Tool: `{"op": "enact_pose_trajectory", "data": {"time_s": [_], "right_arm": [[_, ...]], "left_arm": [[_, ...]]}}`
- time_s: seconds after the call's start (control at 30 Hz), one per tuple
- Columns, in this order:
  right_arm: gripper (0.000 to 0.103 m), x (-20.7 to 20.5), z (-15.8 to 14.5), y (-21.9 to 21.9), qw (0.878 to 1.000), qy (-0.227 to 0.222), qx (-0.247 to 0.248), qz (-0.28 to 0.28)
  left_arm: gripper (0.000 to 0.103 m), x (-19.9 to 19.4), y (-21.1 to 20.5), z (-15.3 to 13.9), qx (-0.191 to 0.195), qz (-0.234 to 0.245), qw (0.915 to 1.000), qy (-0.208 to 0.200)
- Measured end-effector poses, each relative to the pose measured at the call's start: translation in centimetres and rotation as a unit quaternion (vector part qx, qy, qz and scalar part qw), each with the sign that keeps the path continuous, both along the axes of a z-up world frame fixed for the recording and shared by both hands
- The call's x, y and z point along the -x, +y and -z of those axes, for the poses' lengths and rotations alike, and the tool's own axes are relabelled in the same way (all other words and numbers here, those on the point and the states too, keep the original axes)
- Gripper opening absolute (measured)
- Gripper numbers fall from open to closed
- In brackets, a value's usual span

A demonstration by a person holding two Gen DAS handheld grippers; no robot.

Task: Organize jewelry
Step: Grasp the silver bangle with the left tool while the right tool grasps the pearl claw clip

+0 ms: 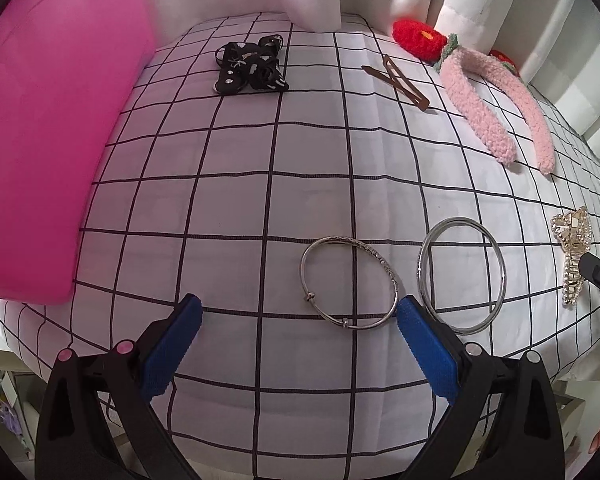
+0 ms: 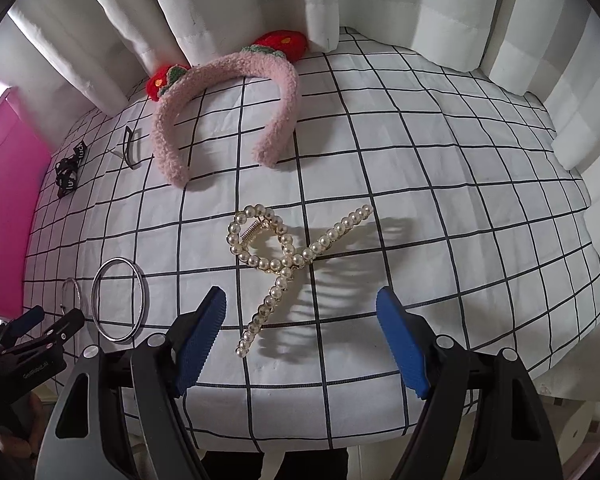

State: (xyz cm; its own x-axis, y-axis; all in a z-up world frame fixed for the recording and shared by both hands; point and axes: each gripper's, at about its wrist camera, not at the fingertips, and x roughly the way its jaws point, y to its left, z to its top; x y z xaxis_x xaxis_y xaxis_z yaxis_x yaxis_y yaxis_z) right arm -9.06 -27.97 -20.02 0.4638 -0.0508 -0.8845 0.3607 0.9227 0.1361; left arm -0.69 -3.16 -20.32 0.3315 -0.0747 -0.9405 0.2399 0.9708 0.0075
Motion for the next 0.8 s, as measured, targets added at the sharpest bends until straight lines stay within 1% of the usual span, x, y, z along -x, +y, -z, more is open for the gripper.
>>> {"op": "enact_pose_trajectory", "data": {"time_s": [0.33,0.57,0.67,0.7,0.8], "right_arm": [[0.074,-1.0,1.1,0.1,1.0,0.015,0.019,0.0],[0.074,-1.9,2.1,0.0,0.999,0.031,0.035,0.003],[0.074,-2.2,2.2,0.0,0.999,0.027,0.043,0.004],[0.075,-2.3,2.2,0.0,0.999,0.026,0.044,0.005],[0.085,-2.6,2.5,-0.3,0.998,0.024,0.048,0.011]], "left_arm": [[0.097,-0.8,-0.2,0.6,0.001,-0.003,0.9999,-0.013],[0.098,-2.0,-0.6,0.8,0.006,-0.008,0.9994,-0.032],[0.098,-2.3,-0.9,0.9,0.009,-0.008,0.9988,-0.047],[0.098,-2.3,-1.0,0.9,0.01,-0.009,0.9986,-0.052],[0.098,-1.9,-1.1,1.0,0.013,-0.006,0.9972,-0.074]]}}
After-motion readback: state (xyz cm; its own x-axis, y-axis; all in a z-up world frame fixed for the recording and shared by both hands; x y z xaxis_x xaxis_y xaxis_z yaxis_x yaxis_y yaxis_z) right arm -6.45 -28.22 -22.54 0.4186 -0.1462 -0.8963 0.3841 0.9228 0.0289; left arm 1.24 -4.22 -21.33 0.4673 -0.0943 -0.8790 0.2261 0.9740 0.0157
